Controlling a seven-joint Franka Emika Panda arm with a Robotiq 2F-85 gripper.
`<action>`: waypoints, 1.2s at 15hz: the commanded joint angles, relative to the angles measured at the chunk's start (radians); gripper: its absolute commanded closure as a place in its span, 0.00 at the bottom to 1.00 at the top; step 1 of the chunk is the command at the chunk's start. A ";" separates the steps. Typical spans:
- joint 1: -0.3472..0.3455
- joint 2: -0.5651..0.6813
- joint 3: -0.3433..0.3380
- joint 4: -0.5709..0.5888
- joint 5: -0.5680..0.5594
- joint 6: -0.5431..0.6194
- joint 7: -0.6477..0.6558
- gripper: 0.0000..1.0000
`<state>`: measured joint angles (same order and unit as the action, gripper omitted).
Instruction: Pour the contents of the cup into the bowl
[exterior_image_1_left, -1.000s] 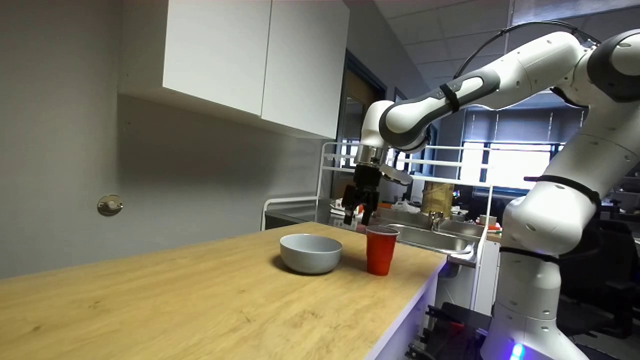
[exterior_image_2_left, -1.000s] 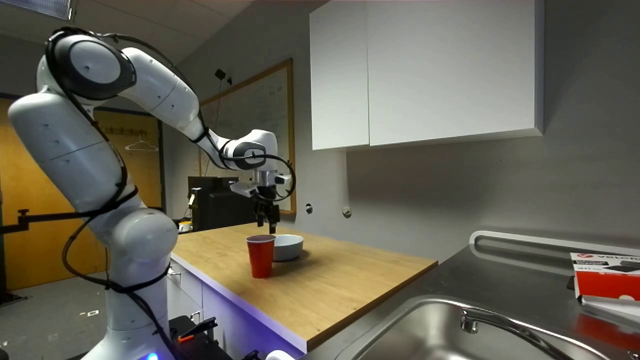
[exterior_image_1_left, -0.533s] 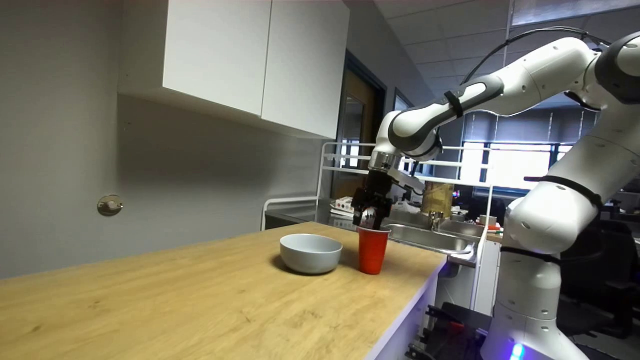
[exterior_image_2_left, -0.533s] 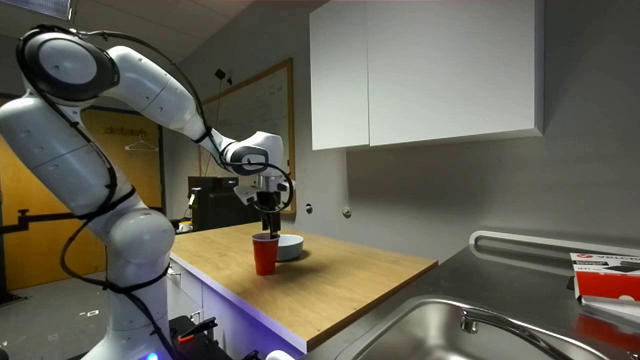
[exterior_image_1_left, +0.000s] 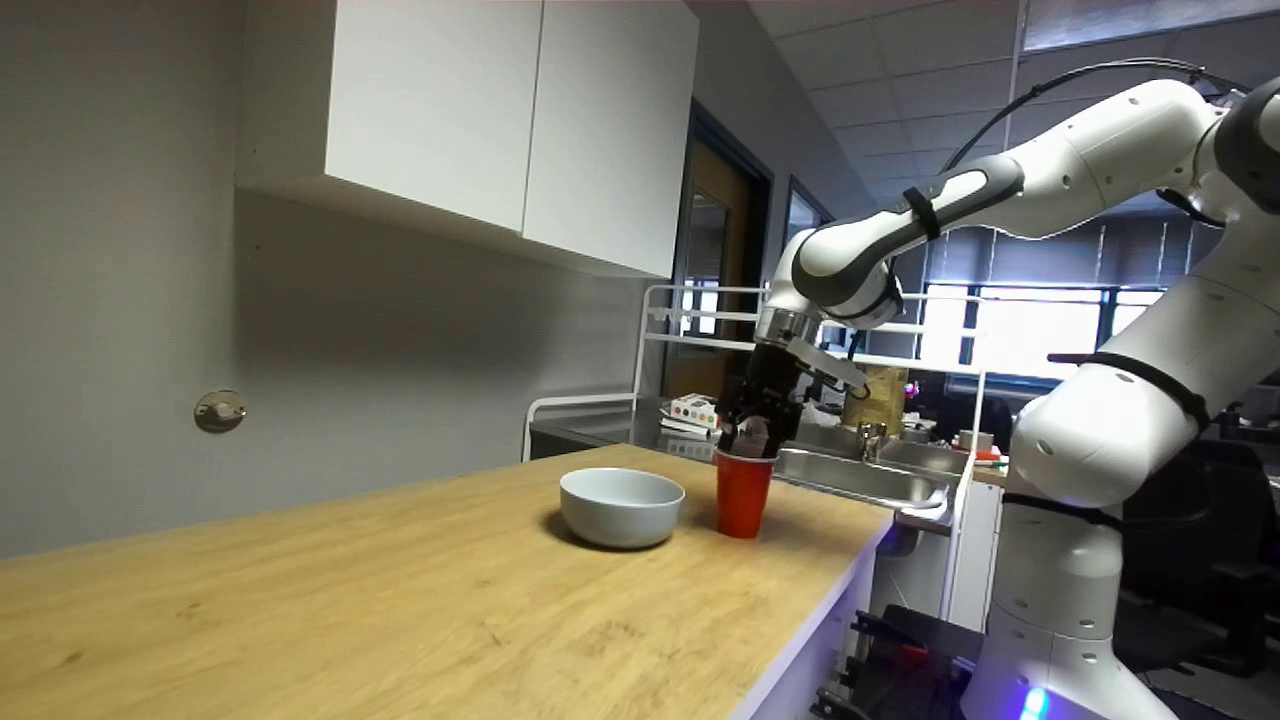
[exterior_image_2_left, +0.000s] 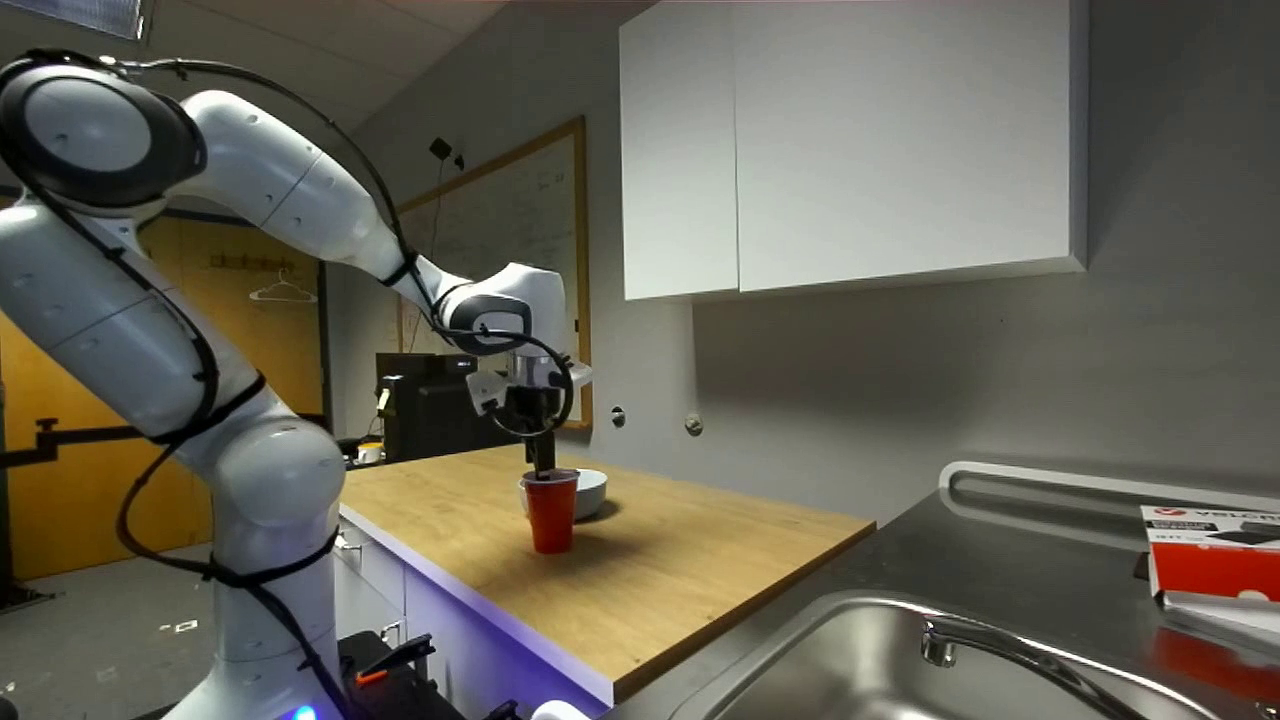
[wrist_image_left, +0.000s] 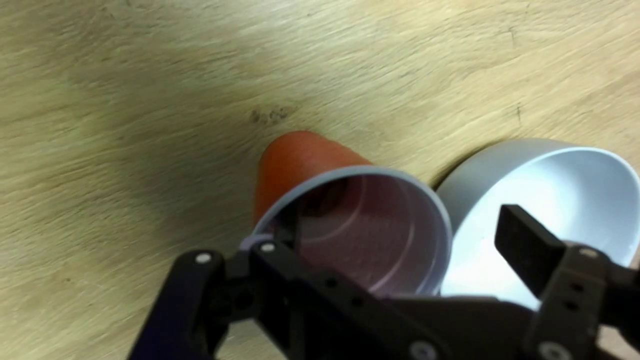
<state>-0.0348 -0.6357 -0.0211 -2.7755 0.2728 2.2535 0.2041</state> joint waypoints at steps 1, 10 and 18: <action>-0.006 -0.006 0.003 0.002 0.021 0.004 0.032 0.00; -0.032 0.191 0.044 0.063 -0.035 0.030 0.135 0.31; -0.065 0.269 0.127 0.144 -0.197 0.017 0.335 0.76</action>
<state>-0.0798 -0.3991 0.0718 -2.6756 0.1301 2.2964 0.4672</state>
